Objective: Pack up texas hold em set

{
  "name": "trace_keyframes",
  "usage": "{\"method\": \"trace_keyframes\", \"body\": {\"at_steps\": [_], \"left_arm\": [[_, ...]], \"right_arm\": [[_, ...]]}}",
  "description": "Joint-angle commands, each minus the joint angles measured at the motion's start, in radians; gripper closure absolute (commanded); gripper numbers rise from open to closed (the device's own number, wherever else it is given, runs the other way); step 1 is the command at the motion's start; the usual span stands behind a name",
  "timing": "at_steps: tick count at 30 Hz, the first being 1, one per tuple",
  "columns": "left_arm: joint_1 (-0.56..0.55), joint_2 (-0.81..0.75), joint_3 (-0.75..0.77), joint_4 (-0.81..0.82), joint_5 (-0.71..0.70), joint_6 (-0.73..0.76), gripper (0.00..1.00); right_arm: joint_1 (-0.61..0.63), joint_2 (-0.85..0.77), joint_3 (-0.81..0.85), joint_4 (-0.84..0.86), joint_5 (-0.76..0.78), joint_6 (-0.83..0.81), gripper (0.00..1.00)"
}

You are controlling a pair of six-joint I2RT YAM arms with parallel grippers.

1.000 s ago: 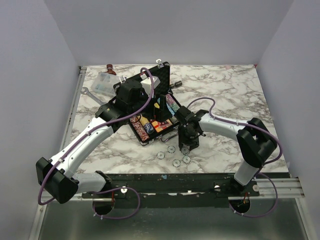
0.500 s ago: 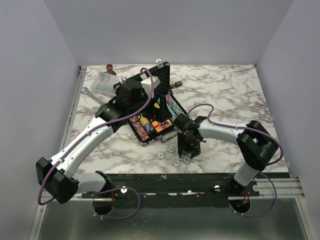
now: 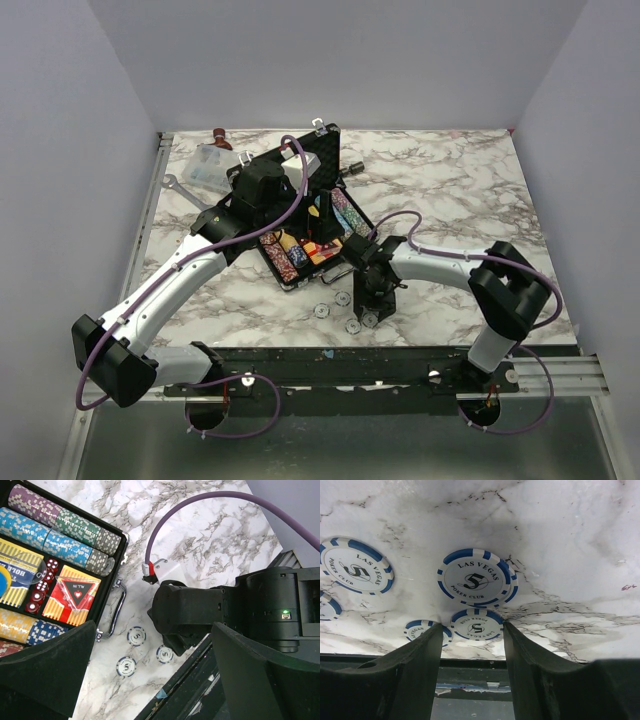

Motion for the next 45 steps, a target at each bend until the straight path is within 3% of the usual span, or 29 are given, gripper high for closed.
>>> {"method": "trace_keyframes", "body": {"at_steps": [1, 20, 32, 45], "left_arm": [[-0.003, -0.011, -0.001, 0.016, 0.019, 0.003, 0.03], [-0.004, -0.004, -0.001, 0.017, 0.02, 0.003, 0.03], [-0.004, -0.003, -0.003, 0.021, 0.033, -0.004, 0.03], [-0.004, 0.004, -0.006, 0.029, 0.057, -0.015, 0.03]], "right_arm": [[0.012, 0.048, 0.015, -0.047, 0.078, 0.028, 0.47], [0.02, -0.022, 0.045, -0.01, 0.087, 0.078, 0.45], [0.021, 0.072, 0.109, -0.069, 0.125, 0.069, 0.42], [0.024, 0.05, 0.037, -0.072, 0.08, 0.085, 0.44]]}}
